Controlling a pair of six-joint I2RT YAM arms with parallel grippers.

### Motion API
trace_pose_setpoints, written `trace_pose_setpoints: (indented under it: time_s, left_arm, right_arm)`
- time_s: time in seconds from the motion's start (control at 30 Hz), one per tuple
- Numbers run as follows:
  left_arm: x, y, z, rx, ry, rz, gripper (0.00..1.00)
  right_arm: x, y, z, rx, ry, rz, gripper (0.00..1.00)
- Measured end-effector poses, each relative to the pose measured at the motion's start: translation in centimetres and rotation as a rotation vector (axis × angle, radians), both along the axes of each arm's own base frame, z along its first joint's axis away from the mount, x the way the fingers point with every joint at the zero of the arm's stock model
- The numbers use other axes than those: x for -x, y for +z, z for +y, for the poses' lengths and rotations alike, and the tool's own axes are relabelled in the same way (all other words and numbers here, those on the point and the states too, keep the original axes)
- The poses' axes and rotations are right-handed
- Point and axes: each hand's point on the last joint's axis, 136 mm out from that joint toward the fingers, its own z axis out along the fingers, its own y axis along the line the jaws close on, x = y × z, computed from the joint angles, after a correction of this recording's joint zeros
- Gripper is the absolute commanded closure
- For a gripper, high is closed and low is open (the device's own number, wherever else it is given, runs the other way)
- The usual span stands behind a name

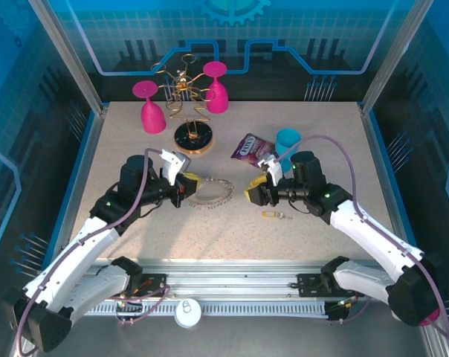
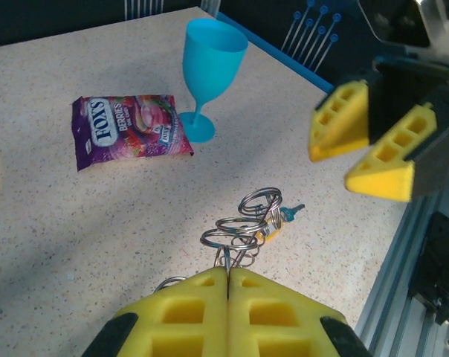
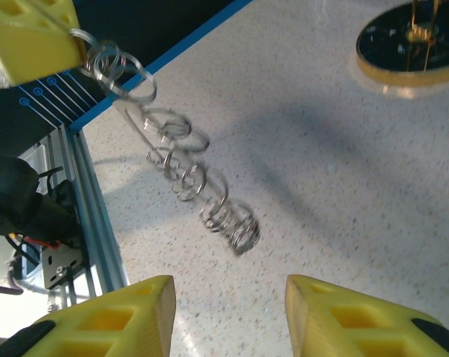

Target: Put the keys on the keyring

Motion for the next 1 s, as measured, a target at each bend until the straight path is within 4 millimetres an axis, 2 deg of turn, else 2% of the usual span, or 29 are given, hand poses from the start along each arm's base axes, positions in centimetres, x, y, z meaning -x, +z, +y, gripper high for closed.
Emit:
trace_pose_setpoints:
  time_s: [0.13,0.27,0.47,0.73,1.0]
  left_arm:
    - [-0.9,-0.5,0.5,0.079,0.122,0.132,1.0]
    - [-1.7,-0.7,1.3,0.199,0.278,0.284,1.0]
    - [-2.0,-1.3,3.2,0.404,0.541,0.522,1.0]
    - [-1.7,-2.0,4.4,0.624,0.752,0.758,1.0]
    - [-1.9,-0.3,4.2,0.694,0.753,0.785,1.0]
  right_arm:
    - [0.7,-2.2,-0.8,-0.036,-0.073,0.067,0.58]
    - [1.3,-3.9,-0.3,-0.072,-0.092,0.09,0.58]
    - [2.2,-2.9,2.3,-0.081,-0.028,-0.022,0.61]
    - [5.2,-0.3,7.1,-0.065,0.133,-0.353,0.61]
    - [5.2,-2.5,10.7,-0.054,0.196,-0.429,0.61]
